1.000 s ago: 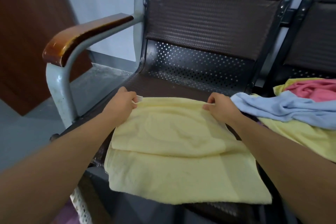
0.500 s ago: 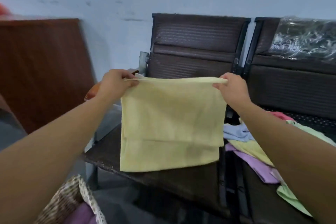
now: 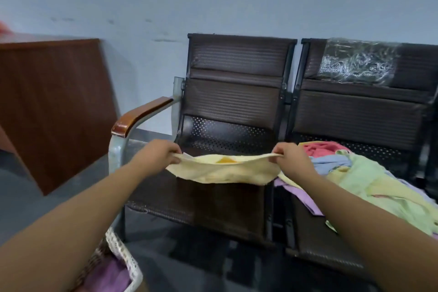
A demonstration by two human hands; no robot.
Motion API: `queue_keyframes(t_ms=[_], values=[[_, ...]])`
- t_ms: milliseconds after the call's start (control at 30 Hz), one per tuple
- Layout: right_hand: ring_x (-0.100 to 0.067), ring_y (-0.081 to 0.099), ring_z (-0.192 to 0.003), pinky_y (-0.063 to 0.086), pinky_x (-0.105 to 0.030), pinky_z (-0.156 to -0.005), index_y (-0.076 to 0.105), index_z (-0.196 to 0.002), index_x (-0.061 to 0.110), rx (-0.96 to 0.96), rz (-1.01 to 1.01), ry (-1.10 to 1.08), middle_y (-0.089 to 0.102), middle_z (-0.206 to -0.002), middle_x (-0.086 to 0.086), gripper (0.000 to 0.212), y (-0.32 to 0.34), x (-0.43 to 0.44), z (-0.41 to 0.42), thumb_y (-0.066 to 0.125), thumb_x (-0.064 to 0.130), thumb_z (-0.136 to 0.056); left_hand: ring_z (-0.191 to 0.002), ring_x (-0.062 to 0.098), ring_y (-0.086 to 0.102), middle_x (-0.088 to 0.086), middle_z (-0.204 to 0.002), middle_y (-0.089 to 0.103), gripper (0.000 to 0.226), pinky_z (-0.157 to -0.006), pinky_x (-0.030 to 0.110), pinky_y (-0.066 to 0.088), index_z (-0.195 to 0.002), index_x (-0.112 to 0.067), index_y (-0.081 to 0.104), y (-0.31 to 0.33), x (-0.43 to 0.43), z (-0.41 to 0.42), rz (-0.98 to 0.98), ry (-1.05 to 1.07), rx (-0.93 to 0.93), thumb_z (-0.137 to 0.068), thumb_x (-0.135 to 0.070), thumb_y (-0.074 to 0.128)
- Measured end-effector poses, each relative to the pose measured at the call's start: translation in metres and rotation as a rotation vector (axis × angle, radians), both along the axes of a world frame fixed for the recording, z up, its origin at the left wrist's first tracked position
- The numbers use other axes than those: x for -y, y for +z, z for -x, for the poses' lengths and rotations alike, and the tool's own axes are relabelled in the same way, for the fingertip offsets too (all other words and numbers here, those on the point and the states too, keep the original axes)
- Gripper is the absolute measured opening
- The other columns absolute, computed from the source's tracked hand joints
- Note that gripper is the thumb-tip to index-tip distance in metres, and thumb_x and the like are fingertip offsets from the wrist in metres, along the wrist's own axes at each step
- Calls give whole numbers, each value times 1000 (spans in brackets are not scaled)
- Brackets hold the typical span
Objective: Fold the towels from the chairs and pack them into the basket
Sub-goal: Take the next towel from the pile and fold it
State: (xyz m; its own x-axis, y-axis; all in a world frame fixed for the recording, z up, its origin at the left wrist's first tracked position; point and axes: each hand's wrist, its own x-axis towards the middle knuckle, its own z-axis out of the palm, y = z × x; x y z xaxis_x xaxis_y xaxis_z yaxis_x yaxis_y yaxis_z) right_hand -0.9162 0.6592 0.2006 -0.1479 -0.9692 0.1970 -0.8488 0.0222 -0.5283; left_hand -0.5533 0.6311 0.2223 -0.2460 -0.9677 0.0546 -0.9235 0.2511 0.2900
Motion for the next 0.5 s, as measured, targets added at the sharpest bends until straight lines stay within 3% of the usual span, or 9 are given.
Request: queue_keyframes(t_ms=[100, 167, 233, 267, 333, 400, 500], values=[[-17, 64, -80, 44, -30, -65, 62, -66, 28, 38, -147, 127, 68, -77, 3, 26, -49, -17, 9, 69, 15, -87, -94, 7, 60, -10, -103, 68, 16, -85, 27, 47, -106, -27, 71, -38, -23, -10, -210, -151, 89, -93, -34, 66], [-13, 57, -77, 41, -27, -65, 66, -72, 19, 234, -236, 177, 66, -78, 0, 19, -58, -21, 10, 66, 10, -88, -88, 8, 59, -8, -95, 65, 12, -83, 32, 46, -95, -26, 67, -53, -32, -17, -312, -201, 22, -95, -37, 61], [-15, 53, -78, 38, -27, -67, 66, -78, 8, 527, -270, 193, 61, -77, -4, 9, -55, -23, 12, 70, 8, -85, -91, 20, 60, 4, -95, 63, 23, -88, 42, 46, -93, -17, 62, -55, -32, -22, -399, -210, -132, -91, -40, 59], [-19, 55, -82, 39, -30, -70, 67, -85, 2, 682, -295, 203, 63, -82, -8, 13, -55, -21, 14, 75, 12, -80, -92, 23, 59, 11, -99, 62, 29, -89, 45, 46, -94, -13, 61, -54, -30, -24, -441, -210, -207, -87, -41, 59], [-30, 61, -93, 45, -38, -79, 68, -111, -4, 865, -433, 205, 69, -101, -18, 47, -58, -19, 21, 79, 15, -70, -88, 21, 57, 14, -96, 60, 27, -86, 44, 46, -90, -14, 61, -56, -24, -26, -570, -197, -301, -83, -40, 63], [-32, 64, -94, 49, -39, -80, 66, -116, -6, 819, -556, 194, 70, -107, -22, 45, -59, -18, 24, 78, 11, -75, -85, 17, 58, 1, -86, 61, 16, -80, 35, 46, -81, -24, 64, -63, -15, -26, -663, -199, -280, -85, -39, 67], [-14, 69, -71, 52, -26, -61, 70, -97, 2, 700, -576, 147, 74, -82, -7, 13, -65, -5, 22, 74, 10, -87, -89, 12, 64, -10, -93, 69, 11, -81, 30, 49, -89, -32, 72, -74, 6, -26, -520, -176, -120, -92, -41, 67]])
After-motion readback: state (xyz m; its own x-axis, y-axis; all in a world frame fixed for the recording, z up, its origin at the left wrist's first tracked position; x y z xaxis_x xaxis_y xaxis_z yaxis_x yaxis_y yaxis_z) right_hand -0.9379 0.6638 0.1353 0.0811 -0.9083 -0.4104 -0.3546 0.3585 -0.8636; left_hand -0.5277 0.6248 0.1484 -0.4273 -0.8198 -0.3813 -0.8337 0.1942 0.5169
